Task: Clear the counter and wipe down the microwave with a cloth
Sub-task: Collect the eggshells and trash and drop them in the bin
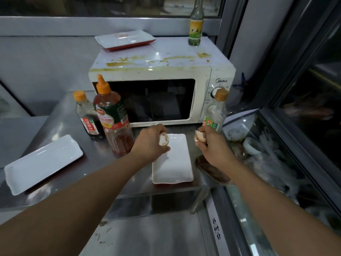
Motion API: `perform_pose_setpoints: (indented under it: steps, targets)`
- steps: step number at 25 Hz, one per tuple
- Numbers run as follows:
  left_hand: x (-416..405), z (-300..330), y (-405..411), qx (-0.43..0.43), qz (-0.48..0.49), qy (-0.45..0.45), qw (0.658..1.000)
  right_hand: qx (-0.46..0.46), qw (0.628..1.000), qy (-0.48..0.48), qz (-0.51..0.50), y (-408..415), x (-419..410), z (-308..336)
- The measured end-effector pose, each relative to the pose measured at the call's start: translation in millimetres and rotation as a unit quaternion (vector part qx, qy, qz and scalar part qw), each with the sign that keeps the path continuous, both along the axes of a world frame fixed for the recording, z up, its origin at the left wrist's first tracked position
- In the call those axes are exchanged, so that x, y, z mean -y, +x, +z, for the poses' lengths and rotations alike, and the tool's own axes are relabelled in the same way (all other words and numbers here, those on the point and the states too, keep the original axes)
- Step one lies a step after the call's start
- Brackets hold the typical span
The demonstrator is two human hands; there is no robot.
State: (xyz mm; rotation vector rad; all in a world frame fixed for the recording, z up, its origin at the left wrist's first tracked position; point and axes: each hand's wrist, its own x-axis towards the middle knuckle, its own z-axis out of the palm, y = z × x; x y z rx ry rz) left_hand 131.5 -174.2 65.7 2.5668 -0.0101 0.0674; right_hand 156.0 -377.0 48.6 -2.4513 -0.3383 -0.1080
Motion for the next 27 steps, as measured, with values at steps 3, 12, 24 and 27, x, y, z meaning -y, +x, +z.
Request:
perform_pose_setpoints:
  steps: [3,12,24,27]
  targets:
    - [2.0,23.4,-14.1,0.016,-0.023,0.0,1.0,0.03,0.999,-0.013,-0.011,-20.4,1.2,27.6]
    - [-1.3,75.5,-74.0,0.057,-0.149,-0.023,0.987,0.072,0.991,-0.045,-0.107,-130.1,-11.8,88.3]
    - [26.4,92.3,-209.6,0.046,-0.356,-0.061,0.931,0.067,0.961,-0.067,-0.261,-357.3,-19.2,111.9]
    - [59.2,96.0,-250.2,0.041,-0.419,-0.05,0.906,0.053,0.939,-0.079,-0.33,-416.7,-4.5,111.9]
